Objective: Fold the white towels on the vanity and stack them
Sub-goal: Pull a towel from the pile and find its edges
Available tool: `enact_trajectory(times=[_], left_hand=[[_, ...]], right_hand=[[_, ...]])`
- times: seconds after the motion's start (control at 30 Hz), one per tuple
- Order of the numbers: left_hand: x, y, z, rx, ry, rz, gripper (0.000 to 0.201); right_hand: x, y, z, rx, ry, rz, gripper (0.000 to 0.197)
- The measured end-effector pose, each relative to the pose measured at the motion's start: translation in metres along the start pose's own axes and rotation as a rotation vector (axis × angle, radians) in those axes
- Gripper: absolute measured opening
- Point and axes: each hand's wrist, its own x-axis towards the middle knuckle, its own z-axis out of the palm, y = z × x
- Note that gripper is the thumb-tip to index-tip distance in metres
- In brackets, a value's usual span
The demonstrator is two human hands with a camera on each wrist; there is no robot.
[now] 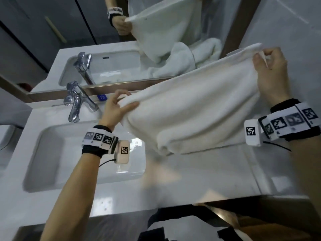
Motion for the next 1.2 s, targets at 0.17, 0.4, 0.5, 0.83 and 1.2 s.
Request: enact_trajectory(times=[0.17, 0.4, 0.5, 0.83, 1.2], left_hand=[[0.018, 0.031, -0.019, 0.409, -0.303, 0.246, 0.028], [0.014, -0.022, 0.021, 0.845, -0.771, 0.032, 0.039], [0.008, -0.048, 0.032, 0.825, -0.825, -0.156, 0.04], [-0.033, -0.089, 0.018, 0.173, -0.329, -0.419, 0.032], [-0.091, -0.093, 0.037, -0.013, 0.115, -0.351, 0.016]], right_hand=[[-0.012, 0.002, -0.008, 0.026, 0.017, 0.044, 0.011], [-0.053, 0.058, -0.001, -0.165, -0.175, 0.2, 0.028], [-0.066, 0.079, 0.0, -0.183, -0.205, 0.268, 0.028], [-0.073, 0.106, -0.007, -0.212, -0.223, 0.357, 0.028], [-0.083, 0.116, 0.011, -0.245, -0.264, 0.455, 0.043]])
